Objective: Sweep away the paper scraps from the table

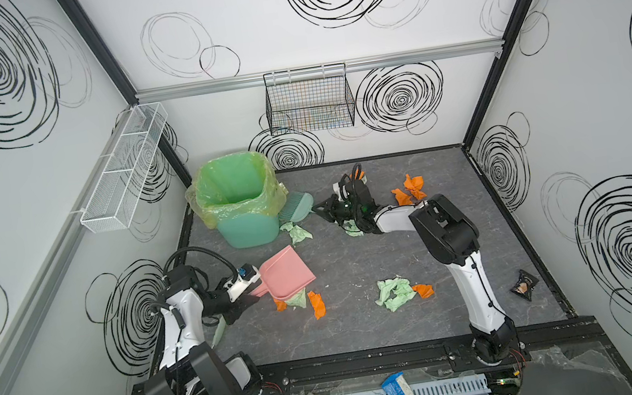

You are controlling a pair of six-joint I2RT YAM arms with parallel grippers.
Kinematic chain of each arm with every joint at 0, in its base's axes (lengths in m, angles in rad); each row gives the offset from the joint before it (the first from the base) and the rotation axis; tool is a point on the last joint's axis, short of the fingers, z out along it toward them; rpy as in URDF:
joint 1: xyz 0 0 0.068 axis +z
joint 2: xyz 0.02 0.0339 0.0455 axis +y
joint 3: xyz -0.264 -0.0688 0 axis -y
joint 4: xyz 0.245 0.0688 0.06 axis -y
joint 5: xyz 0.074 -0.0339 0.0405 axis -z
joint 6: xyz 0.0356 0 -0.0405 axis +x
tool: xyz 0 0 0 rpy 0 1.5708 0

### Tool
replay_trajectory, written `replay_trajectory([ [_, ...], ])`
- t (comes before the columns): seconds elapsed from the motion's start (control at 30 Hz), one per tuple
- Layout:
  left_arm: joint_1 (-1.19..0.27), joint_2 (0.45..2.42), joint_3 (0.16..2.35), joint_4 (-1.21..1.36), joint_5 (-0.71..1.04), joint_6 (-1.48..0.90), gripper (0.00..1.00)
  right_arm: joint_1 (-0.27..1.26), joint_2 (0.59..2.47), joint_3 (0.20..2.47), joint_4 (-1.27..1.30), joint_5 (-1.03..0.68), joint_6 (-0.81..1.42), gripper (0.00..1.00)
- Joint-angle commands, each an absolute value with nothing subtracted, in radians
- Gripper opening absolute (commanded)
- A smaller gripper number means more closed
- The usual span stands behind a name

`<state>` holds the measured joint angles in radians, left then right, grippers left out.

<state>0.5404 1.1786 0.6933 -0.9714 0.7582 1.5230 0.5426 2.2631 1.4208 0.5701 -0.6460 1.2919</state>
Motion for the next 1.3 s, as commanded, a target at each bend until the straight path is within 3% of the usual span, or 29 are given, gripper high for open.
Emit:
replay_trajectory([
  [0.0, 0.56, 1.198, 0.722, -1.034, 0.81, 1.593, 0.0, 0.541, 2.253, 1.417, 0.502, -0.688, 1.23, 0.0],
  [0.37, 0.564, 1.212, 0.753, -1.044, 0.824, 1.589, 0.0, 0.481, 2.071, 1.215, 0.272, -0.7, 1.039, 0.0],
  [0.9, 0.564, 1.221, 0.768, -1.045, 0.846, 1.595, 0.0, 0.219, 1.555, 0.819, -0.115, -0.729, 0.645, 0.0],
  [1.07, 0.566, 1.226, 0.79, -1.07, 0.852, 1.608, 0.0, 0.275, 1.464, 0.925, -0.22, -0.798, 0.587, 0.0],
  [1.27, 0.582, 1.224, 0.813, -1.134, 0.866, 1.661, 0.0, 0.464, 1.471, 1.01, -0.228, -0.793, 0.624, 0.0],
])
